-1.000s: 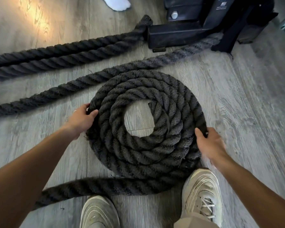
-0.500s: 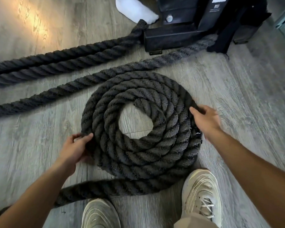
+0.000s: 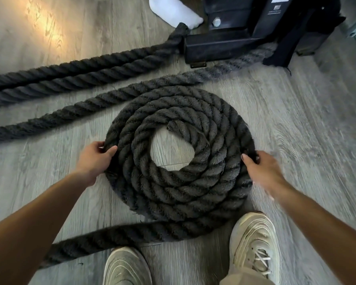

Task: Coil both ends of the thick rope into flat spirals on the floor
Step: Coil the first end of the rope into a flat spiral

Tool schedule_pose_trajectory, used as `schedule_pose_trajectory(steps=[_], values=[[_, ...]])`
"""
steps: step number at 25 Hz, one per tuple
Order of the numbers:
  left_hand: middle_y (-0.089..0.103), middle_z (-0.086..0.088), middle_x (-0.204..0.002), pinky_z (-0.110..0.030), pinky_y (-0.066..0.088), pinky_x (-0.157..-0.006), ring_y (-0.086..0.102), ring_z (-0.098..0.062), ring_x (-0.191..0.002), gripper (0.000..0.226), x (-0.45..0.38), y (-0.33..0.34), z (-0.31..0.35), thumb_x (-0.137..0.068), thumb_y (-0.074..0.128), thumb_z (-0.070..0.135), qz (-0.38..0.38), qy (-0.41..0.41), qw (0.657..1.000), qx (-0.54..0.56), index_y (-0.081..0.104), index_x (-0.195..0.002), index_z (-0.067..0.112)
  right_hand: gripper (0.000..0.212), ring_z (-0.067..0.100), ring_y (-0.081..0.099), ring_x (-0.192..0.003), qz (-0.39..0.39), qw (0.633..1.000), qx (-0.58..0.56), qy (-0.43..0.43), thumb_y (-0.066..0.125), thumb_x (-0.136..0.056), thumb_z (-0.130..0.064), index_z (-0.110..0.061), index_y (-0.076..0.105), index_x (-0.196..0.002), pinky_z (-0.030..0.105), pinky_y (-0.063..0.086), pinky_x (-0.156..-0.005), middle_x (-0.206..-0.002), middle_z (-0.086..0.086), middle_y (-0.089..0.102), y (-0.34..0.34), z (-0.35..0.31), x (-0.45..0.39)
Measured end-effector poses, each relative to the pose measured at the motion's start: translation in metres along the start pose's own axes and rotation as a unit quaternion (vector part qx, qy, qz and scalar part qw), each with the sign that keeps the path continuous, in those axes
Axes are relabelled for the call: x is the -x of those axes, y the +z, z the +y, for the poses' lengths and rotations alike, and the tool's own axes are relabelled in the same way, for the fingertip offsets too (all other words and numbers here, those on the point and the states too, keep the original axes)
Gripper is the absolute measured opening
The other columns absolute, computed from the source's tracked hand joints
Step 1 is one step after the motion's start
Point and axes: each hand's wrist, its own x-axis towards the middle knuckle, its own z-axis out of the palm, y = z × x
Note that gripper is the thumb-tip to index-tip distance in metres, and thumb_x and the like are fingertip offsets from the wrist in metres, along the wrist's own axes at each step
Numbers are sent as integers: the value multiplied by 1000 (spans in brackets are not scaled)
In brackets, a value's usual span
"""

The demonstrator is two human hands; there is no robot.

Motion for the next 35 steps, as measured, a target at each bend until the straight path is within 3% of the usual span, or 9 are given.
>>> schedule_pose_trajectory(steps=[4, 9, 13, 16, 20, 22, 29, 33, 35], values=[[71, -10, -114, -48, 62, -77, 72, -30, -97, 45, 48, 10, -35, -89, 74, 38, 1, -73, 995, 74, 58, -121, 11, 38, 30, 65, -105, 33, 998, 36, -44, 65, -94, -44, -24, 64, -126, 41, 54, -89, -117, 4, 68, -12, -45, -50], [69, -7, -109, -28, 55, -47, 70, -20, -83, 54, 82, 16, -46, -81, 83, 36, 20, -112, 987, 117, 54, -120, 13, 48, 29, 66, -107, 86, 996, 22, -32, 62, -90, -56, -28, 63, -129, 31, 49, -80, -121, 3, 69, -5, -53, -59], [65, 8, -105, -27, 50, -62, 66, -10, -88, 59, 46, 3, -12, -84, 80, 37, 33, -45, 992, 116, 52, -133, 23, 56, 28, 64, -105, 58, 997, -39, 12, 58, -89, -59, -32, 51, -137, 36, 52, -84, -123, 1, 65, 1, -9, -9], [67, 5, -107, -27, 48, -63, 65, -8, -86, 50, 12, 4, 20, -91, 74, 33, 7, 0, 999, 51, 57, -136, 21, 51, 26, 64, -97, 47, 998, -29, 34, 55, -90, -63, -32, 52, -129, 37, 51, -81, -109, -4, 66, 8, 18, 31], [73, 1, -99, -27, 49, -57, 67, -14, -79, 25, -2, 4, 32, -90, 73, 42, -9, 0, 1000, -27, 69, -106, 23, 40, 22, 62, -86, 17, 999, -6, 29, 52, -97, -56, -22, 57, -119, 36, 49, -73, -96, -2, 65, 6, 17, 28], [75, -5, -96, -27, 52, -54, 69, -17, -76, 21, 6, 2, 27, -90, 73, 41, -6, -11, 1000, -26, 70, -95, 20, 38, 26, 62, -92, 3, 1000, -3, 22, 53, -99, -51, -21, 59, -121, 36, 49, -79, -102, 3, 66, 0, 5, 12], [73, -12, -89, -36, 61, -55, 75, -24, -70, 37, 85, 10, -28, -85, 79, 36, 1, -126, 988, 94, 66, -100, 5, 38, 36, 63, -113, 3, 1000, 13, -17, 66, -96, -37, -10, 67, -123, 45, 51, -100, -124, 16, 68, -22, -70, -61], [68, -10, -75, -36, 61, -54, 68, -15, -53, 46, 104, 9, -38, -80, 84, 35, -35, -167, 983, 67, 63, -102, 0, 49, 34, 57, -125, 16, 999, 12, -43, 61, -97, -40, -20, 56, -141, 41, 47, -105, -141, 12, 59, -17, -87, -63], [69, -9, -81, -32, 56, -45, 68, -16, -56, 44, 89, 2, -28, -77, 86, 25, -30, -150, 987, 57, 61, -107, 6, 53, 32, 58, -123, 28, 999, -11, -40, 59, -97, -42, -31, 46, -148, 44, 49, -103, -145, 8, 54, -11, -68, -44]])
